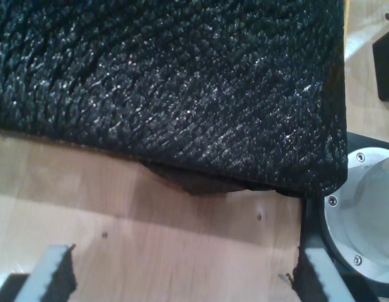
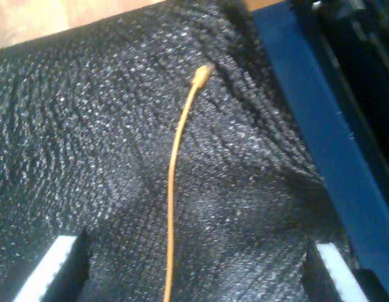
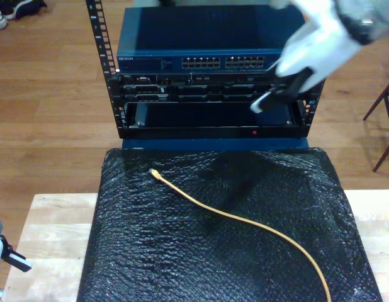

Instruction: Grab the cable and plug it in

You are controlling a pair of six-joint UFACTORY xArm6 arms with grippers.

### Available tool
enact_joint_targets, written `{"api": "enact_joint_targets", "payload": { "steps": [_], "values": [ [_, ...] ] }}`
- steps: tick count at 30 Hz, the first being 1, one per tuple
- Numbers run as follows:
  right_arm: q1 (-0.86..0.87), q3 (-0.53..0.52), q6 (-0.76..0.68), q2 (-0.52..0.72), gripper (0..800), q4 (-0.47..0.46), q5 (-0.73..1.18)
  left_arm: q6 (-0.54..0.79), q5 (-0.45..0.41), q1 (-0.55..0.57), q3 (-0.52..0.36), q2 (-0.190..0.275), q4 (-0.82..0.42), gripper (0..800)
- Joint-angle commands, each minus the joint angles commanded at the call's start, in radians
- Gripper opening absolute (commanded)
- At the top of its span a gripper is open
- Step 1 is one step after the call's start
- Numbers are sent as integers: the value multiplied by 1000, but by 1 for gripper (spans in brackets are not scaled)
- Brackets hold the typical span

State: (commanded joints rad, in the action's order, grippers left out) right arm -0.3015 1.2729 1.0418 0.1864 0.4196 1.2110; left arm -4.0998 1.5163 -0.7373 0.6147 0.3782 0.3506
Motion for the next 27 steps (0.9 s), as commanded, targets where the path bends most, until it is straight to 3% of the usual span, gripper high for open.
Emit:
{"api": "enact_joint_targets", "payload": {
  "steps": [14, 27],
  "values": [
    [-198, 37, -342, -130, 793, -304, -57, -2, 0, 0, 0, -2, 0, 800],
    [-305, 34, -466, -273, 779, -334, -138, 0, 2, 0, 0, -3, 0, 800]
  ]
}}
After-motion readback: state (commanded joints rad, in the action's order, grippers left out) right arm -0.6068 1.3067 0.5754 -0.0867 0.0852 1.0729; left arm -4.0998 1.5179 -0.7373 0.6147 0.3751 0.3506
